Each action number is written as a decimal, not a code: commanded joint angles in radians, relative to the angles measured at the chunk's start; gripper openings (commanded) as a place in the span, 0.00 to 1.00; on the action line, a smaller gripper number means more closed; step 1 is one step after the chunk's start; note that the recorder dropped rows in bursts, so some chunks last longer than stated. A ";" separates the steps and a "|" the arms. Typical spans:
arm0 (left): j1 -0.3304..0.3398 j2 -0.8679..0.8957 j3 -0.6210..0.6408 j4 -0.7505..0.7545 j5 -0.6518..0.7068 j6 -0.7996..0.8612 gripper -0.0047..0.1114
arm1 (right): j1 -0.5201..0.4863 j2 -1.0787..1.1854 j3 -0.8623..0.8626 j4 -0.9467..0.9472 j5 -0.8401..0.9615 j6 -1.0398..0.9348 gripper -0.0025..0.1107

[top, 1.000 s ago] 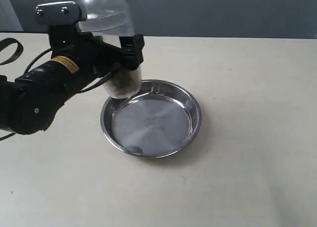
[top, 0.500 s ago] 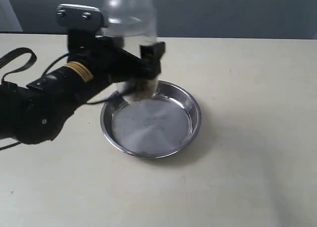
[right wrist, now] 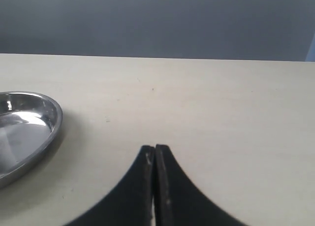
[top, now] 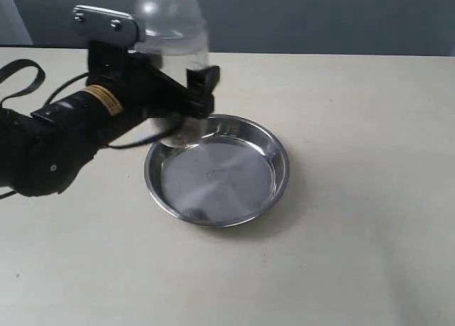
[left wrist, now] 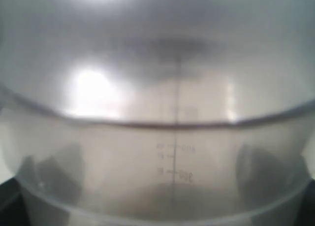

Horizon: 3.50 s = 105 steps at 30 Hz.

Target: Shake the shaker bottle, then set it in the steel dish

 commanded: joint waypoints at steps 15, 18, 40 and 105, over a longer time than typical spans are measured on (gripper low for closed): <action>-0.072 0.075 0.008 0.024 -0.241 -0.038 0.04 | 0.004 -0.004 0.001 -0.001 -0.012 0.000 0.02; -0.072 0.075 0.010 0.377 -0.247 -0.045 0.04 | 0.004 -0.004 0.001 -0.001 -0.012 0.000 0.02; -0.083 0.229 0.058 0.028 -0.443 0.002 0.04 | 0.004 -0.004 0.001 -0.001 -0.012 0.000 0.02; -0.070 0.508 -0.023 0.025 -0.577 -0.044 0.16 | 0.004 -0.004 0.001 -0.001 -0.012 0.000 0.02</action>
